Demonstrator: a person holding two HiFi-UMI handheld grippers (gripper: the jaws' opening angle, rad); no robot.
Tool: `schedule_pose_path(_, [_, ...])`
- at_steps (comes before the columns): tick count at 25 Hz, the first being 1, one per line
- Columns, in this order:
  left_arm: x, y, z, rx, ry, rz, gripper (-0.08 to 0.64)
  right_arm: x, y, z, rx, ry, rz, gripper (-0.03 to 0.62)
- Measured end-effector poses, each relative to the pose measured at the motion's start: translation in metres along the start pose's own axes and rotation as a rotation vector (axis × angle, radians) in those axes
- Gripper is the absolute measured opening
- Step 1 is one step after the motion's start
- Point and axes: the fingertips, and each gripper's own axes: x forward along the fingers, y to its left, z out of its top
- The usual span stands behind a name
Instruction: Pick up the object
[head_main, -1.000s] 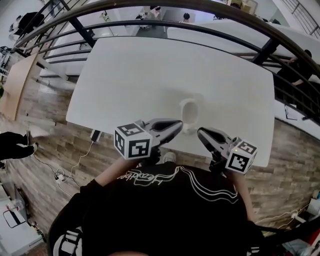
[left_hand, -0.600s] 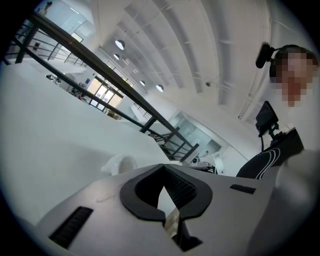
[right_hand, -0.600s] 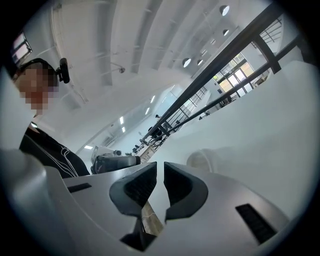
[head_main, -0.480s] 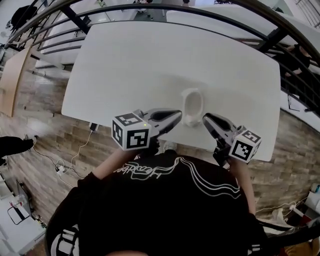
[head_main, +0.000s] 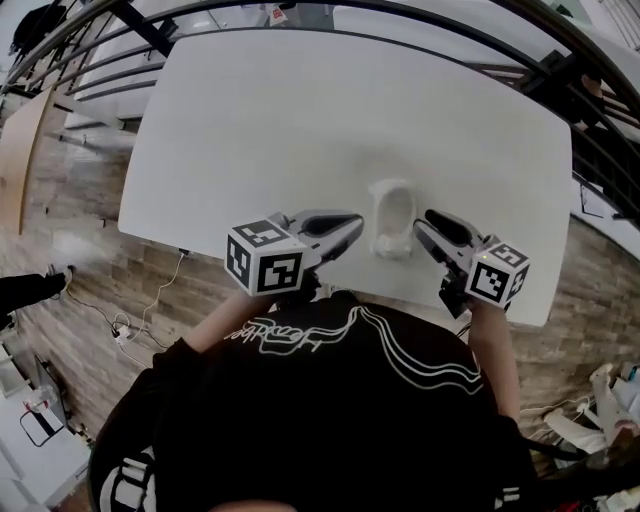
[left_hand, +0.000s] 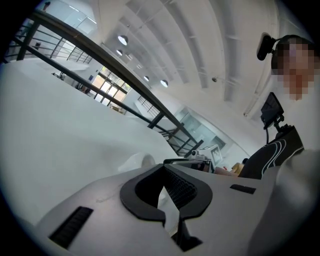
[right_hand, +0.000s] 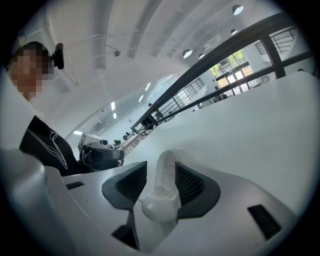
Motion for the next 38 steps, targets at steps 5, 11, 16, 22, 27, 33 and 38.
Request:
schedule_pose_path(5, [0.003,0.015,0.002,-0.01,0.018,0.003,0.008,0.018,-0.02,-0.012,-0.029,0.111,-0.019,0.161])
schedule_pose_path(11, [0.009,0.023,-0.001,-0.007,0.052,-0.001,0.008,0.033,-0.037,-0.024,0.014,0.208,-0.022,0.172])
schedule_pose_path(16, [0.011,0.027,-0.003,-0.012,0.067,-0.011,0.008,0.044,-0.042,-0.031,0.019,0.28,-0.02,0.172])
schedule_pose_path(22, [0.014,0.034,0.0,-0.014,0.075,-0.013,0.008,0.054,-0.042,-0.038,0.043,0.348,0.018,0.172])
schedule_pose_path(27, [0.013,0.043,0.003,-0.013,0.064,-0.002,0.008,0.059,-0.042,-0.046,0.051,0.399,0.032,0.171])
schedule_pose_path(33, [0.009,0.047,0.006,-0.018,0.053,0.008,0.008,0.06,-0.041,-0.047,0.096,0.417,0.051,0.17])
schedule_pose_path(38, [0.006,0.048,0.001,-0.023,0.051,0.01,0.008,0.061,-0.041,-0.05,0.11,0.425,0.054,0.17])
